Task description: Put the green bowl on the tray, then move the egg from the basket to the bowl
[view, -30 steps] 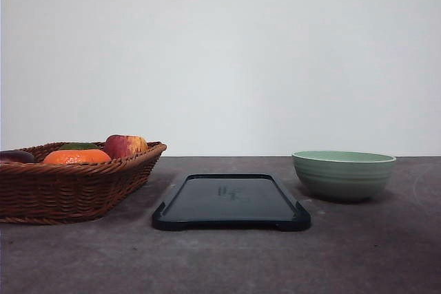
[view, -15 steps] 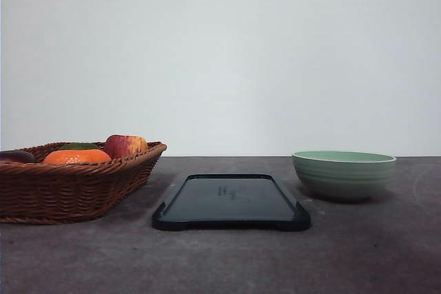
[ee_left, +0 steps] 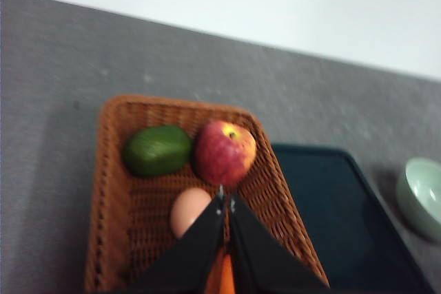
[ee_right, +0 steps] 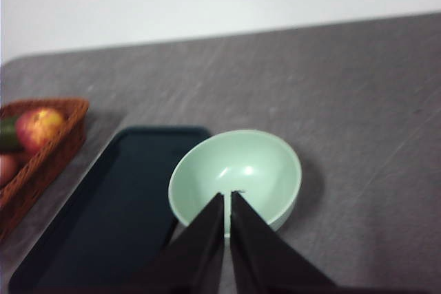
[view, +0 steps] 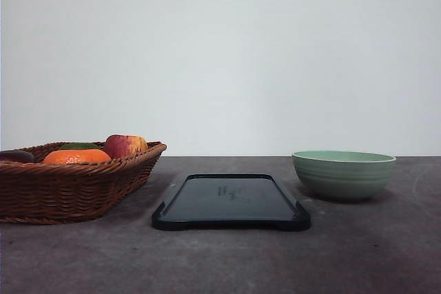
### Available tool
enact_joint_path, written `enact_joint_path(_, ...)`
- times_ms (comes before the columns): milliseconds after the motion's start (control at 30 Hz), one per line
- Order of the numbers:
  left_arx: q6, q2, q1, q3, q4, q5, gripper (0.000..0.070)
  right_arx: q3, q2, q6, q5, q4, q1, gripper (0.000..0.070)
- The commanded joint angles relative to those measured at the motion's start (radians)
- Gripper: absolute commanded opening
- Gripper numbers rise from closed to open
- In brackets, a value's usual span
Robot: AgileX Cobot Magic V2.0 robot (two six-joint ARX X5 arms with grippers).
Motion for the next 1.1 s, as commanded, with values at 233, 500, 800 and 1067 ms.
enact_joint_path(233, 0.1, 0.196, -0.08, 0.163, -0.145, 0.008, 0.0, 0.156, 0.231, -0.058, -0.027, -0.076, 0.0, 0.0006)
enact_joint_path(500, 0.143, 0.283, -0.14, 0.232, -0.235, 0.007, 0.0, 0.294, 0.392, -0.157, -0.027, -0.226, 0.0, 0.0007)
enact_joint_path(800, 0.148, 0.284, -0.146, 0.232, -0.241, 0.007, 0.035, 0.313, 0.403, -0.211, -0.025, -0.239, 0.0, 0.0318)
enact_joint_path(1067, 0.148, 0.284, -0.146, 0.232, -0.238, 0.007, 0.035, 0.347, 0.428, -0.133, 0.009, -0.328, -0.001, 0.0318)
